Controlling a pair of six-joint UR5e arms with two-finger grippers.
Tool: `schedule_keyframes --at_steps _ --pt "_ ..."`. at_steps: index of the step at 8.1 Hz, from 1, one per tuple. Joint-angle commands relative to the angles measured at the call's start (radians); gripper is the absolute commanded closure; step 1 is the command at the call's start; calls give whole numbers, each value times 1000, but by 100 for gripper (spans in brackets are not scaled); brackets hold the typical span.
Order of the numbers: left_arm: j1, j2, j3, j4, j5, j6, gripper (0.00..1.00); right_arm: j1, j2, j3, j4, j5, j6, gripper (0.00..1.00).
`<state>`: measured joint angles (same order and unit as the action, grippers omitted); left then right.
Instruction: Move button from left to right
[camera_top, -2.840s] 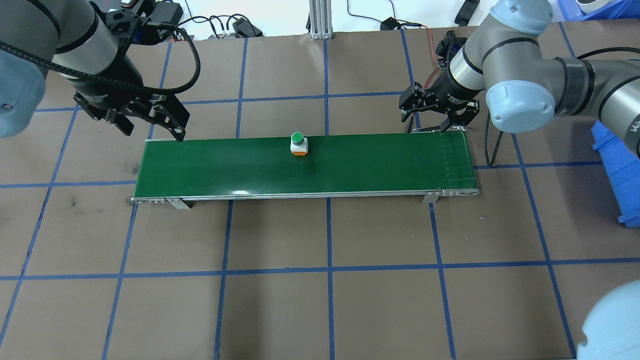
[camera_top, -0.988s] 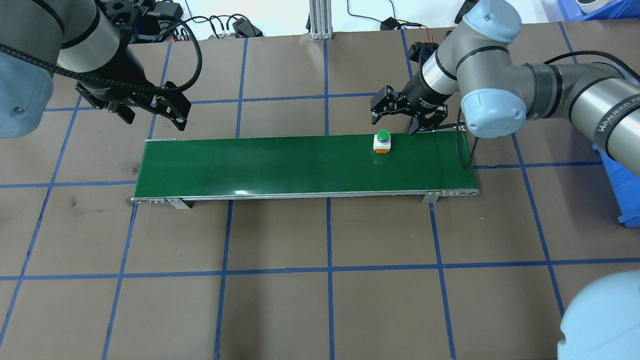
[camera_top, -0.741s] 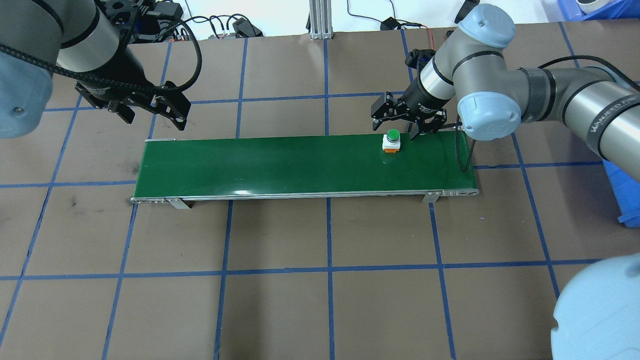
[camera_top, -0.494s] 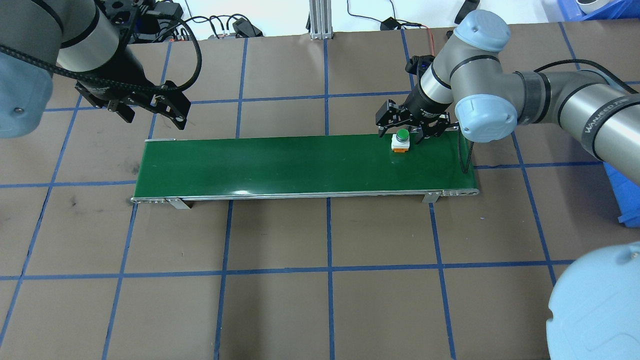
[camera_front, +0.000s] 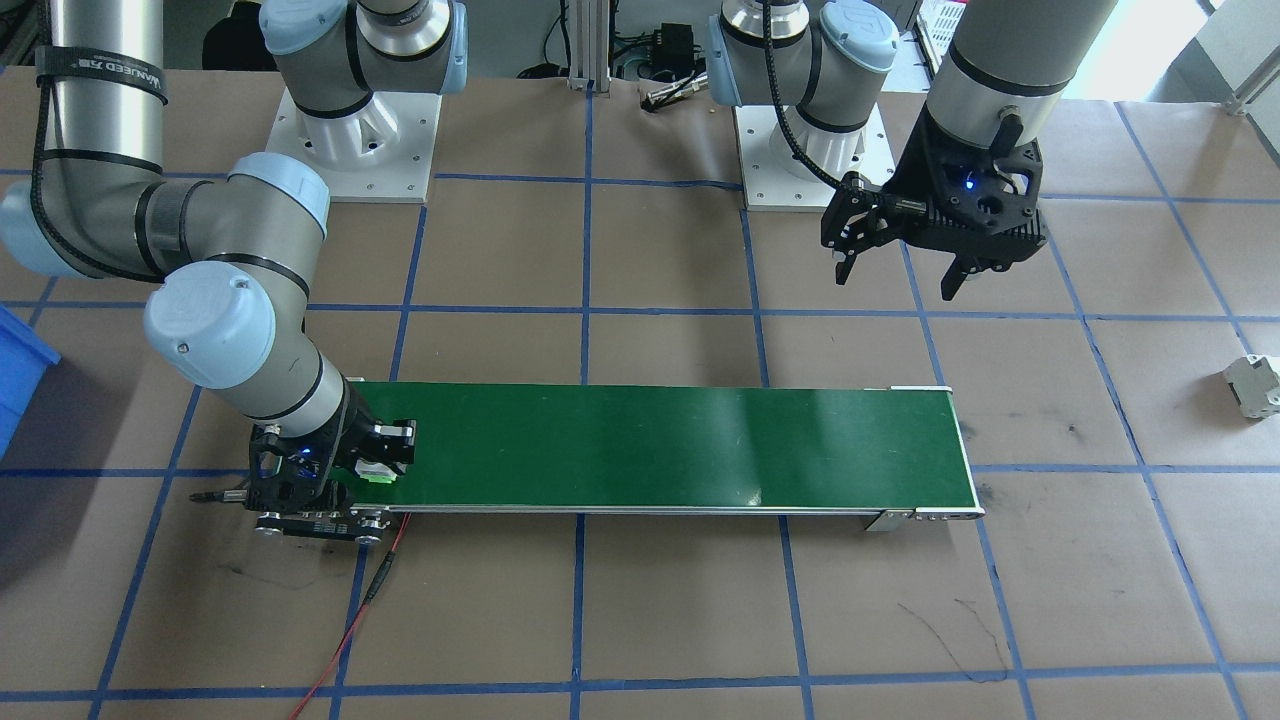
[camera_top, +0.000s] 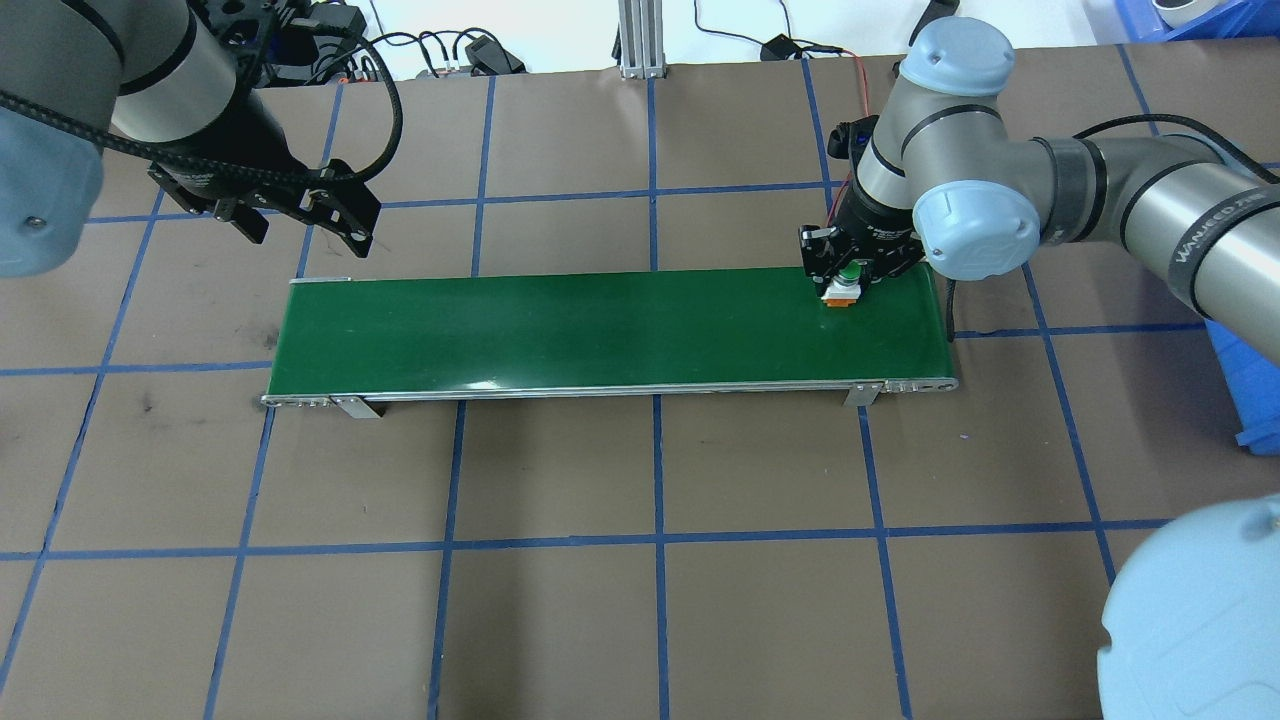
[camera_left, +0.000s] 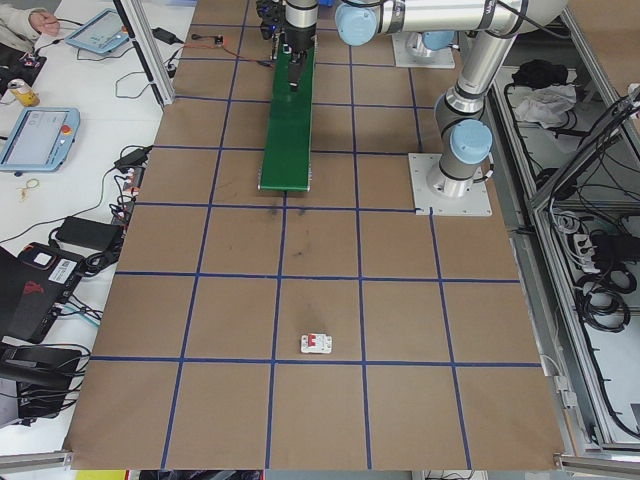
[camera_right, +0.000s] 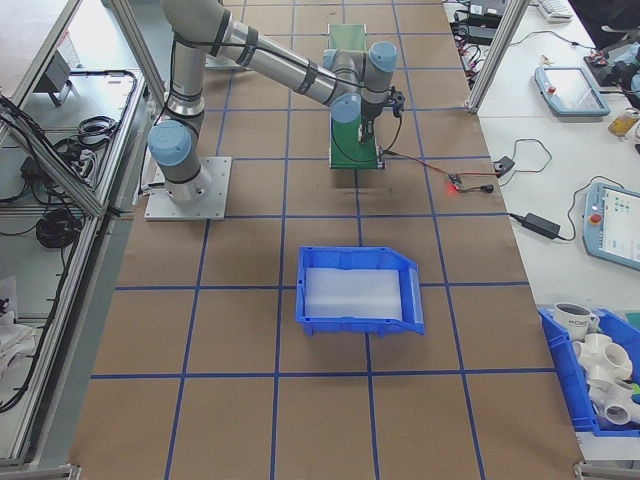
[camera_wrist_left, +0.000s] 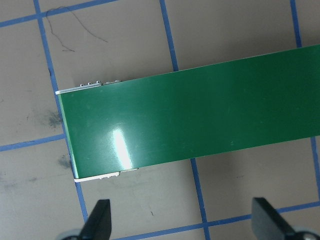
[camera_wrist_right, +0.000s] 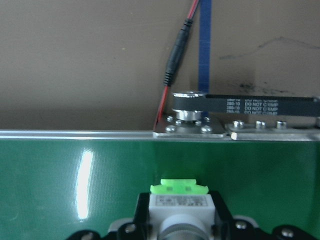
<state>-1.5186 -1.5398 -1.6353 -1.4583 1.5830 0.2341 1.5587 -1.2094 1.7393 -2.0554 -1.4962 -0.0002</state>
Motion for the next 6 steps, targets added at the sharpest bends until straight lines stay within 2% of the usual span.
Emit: schedule_keyframes --at_steps 1,2,3,6 --pt "1 -2 -1 1 0 -1 0 -18 -30 -29 47 -117 -65 100" --pt "0 -6 -1 1 -3 -12 0 -57 -48 -59 76 -148 -116 100" --pt "0 -11 -3 0 -12 -13 0 -134 -74 -79 119 -148 -206 100" --pt "-2 -11 -3 -4 -11 -15 0 -401 -139 -89 132 -144 -629 100"
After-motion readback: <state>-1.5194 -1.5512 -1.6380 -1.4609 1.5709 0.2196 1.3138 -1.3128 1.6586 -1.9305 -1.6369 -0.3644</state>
